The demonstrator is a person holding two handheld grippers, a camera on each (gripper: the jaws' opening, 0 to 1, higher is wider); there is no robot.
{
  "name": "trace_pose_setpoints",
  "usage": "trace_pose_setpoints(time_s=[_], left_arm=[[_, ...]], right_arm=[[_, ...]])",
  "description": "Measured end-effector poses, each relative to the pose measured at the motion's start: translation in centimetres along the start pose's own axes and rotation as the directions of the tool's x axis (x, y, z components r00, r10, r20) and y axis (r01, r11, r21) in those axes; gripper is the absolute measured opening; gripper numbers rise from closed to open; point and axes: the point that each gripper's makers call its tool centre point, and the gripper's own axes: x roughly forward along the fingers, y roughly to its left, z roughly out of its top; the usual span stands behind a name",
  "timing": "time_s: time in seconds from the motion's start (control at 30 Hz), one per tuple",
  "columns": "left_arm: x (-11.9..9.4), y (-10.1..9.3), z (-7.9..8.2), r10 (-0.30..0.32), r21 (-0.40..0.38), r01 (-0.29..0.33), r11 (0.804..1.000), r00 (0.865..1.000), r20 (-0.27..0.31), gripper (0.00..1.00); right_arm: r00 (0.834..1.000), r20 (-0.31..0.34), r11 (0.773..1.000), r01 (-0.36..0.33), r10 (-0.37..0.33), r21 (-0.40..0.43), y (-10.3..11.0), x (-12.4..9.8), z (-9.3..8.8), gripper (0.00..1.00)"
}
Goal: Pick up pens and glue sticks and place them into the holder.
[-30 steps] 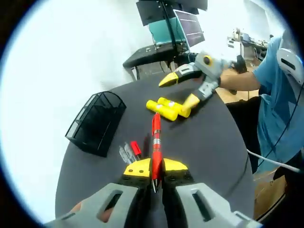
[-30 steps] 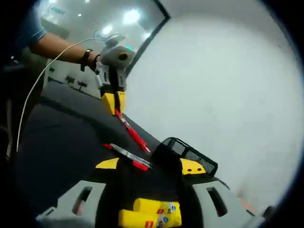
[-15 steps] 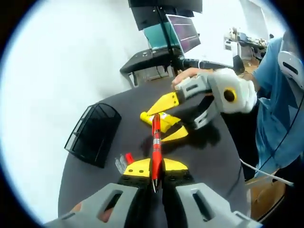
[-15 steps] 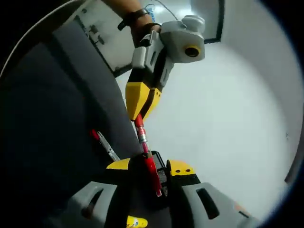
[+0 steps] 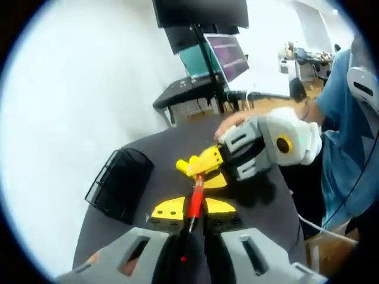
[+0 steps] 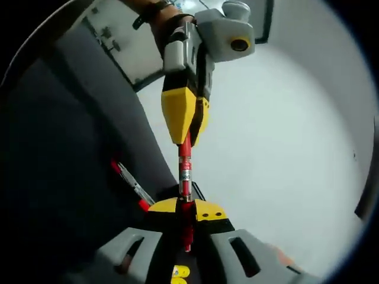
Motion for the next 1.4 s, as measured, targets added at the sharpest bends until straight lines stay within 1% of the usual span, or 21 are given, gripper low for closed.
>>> trace_pose_setpoints(time_s=[0.07,0.17,0.27,0.37,0.4,0.5,0.57,0.6,0.63,0.67,0.77,0.8,0.83,0.9,1.0,1.03,1.1,1.17,1.23,1.3,1.4], left_arm=[[-0.2,0.0,0.2,0.012,-0.01,-0.012,1.0,1.0,0.029,0.14],[-0.5,0.0,1.2,0.033,-0.067,-0.025,0.997,0.992,0.123,0.15],[-0.9,0.3,2.5,0.083,-0.154,-0.045,0.987,0.964,0.252,0.16],[-1.1,0.7,3.1,0.144,-0.232,-0.067,0.97,0.931,0.334,0.19],[-1.1,0.9,3.2,0.165,-0.25,-0.078,0.965,0.921,0.352,0.19],[-1.0,0.8,3.9,0.198,-0.317,-0.06,0.947,0.884,0.423,0.19],[-1.1,0.7,4.8,0.223,-0.37,-0.034,0.928,0.848,0.481,0.19],[-1.1,0.8,5.2,0.251,-0.405,-0.029,0.914,0.823,0.509,0.19],[-1.0,0.8,5.3,0.27,-0.419,-0.034,0.907,0.812,0.518,0.19],[-0.8,0.6,5.3,0.27,-0.42,-0.033,0.907,0.812,0.518,0.19],[-0.1,0.5,5.3,0.282,-0.442,-0.028,0.896,0.806,0.521,0.19],[0.0,0.5,5.4,0.286,-0.452,-0.023,0.892,0.802,0.524,0.19],[0.0,0.5,5.5,0.289,-0.461,-0.014,0.887,0.796,0.532,0.19],[0.0,0.5,5.8,0.298,-0.48,0.002,0.877,0.783,0.547,0.19],[0.2,0.4,6.0,0.304,-0.492,0.008,0.87,0.778,0.55,0.19],[0.3,0.4,6.1,0.304,-0.494,0.007,0.87,0.779,0.548,0.18],[0.5,0.2,6.1,0.3,-0.494,0.008,0.87,0.785,0.542,0.17],[0.7,-0.2,6.2,0.29,-0.495,0.019,0.868,0.79,0.54,0.15],[1.0,-0.5,6.1,0.278,-0.496,0.028,0.868,0.799,0.533,0.1],[1.1,-0.7,6.2,0.273,-0.497,0.036,0.867,0.8,0.534,0.07],[1.1,-0.8,6.3,0.268,-0.493,0.036,0.869,0.803,0.532,0.06]], right_arm=[[1.0,0.005,0.999,0.001,-0.001,0.046,-0.2,-0.2,0.0,0.05],[1.0,0.012,0.986,-0.001,-0.001,0.167,-0.5,-0.5,0.0,0.05],[0.999,0.039,0.955,0.001,-0.013,0.296,-1.1,-0.9,0.1,0.05],[0.999,0.042,0.936,0.0,-0.016,0.351,-1.3,-1.1,0.2,0.05],[0.999,0.05,0.922,-0.007,-0.014,0.387,-1.2,-1.2,0.3,0.05],[0.997,0.074,0.854,-0.034,-0.005,0.52,-1.3,-1.5,0.7,0.05],[0.996,0.093,0.799,-0.053,-0.004,0.599,-1.3,-1.7,1.0,0.05],[0.995,0.097,0.782,-0.054,-0.008,0.621,-1.4,-1.7,1.0,0.05],[0.995,0.102,0.76,-0.06,-0.009,0.647,-1.4,-1.8,1.1,0.05],[0.994,0.11,0.742,-0.067,-0.008,0.667,-1.4,-1.9,1.2,0.05],[0.993,0.118,0.723,-0.074,-0.01,0.687,-1.5,-2.2,1.4,0.05],[0.992,0.124,0.709,-0.081,-0.009,0.701,-1.4,-2.3,1.6,0.05],[0.991,0.135,0.673,-0.094,-0.008,0.733,-1.3,-2.4,1.7,0.05],[0.99,0.141,0.625,-0.106,-0.007,0.774,-1.2,-2.5,1.7,0.05],[0.989,0.144,0.586,-0.111,-0.011,0.802,-1.2,-2.7,1.6,0.05],[0.989,0.149,0.565,-0.117,-0.011,0.817,-1.1,-2.8,1.6,0.05],[0.988,0.152,0.55,-0.122,-0.01,0.826,-1.0,-2.9,1.7,0.05],[0.988,0.154,0.546,-0.124,-0.01,0.828,-0.9,-3.0,1.8,0.05],[0.987,0.159,0.544,-0.128,-0.009,0.829,-0.8,-3.1,2.1,0.05],[0.987,0.159,0.539,-0.13,-0.007,0.832,-0.7,-3.1,2.1,0.06],[0.983,0.185,0.513,-0.162,0.007,0.843,-0.4,-3.3,2.2,0.06]])
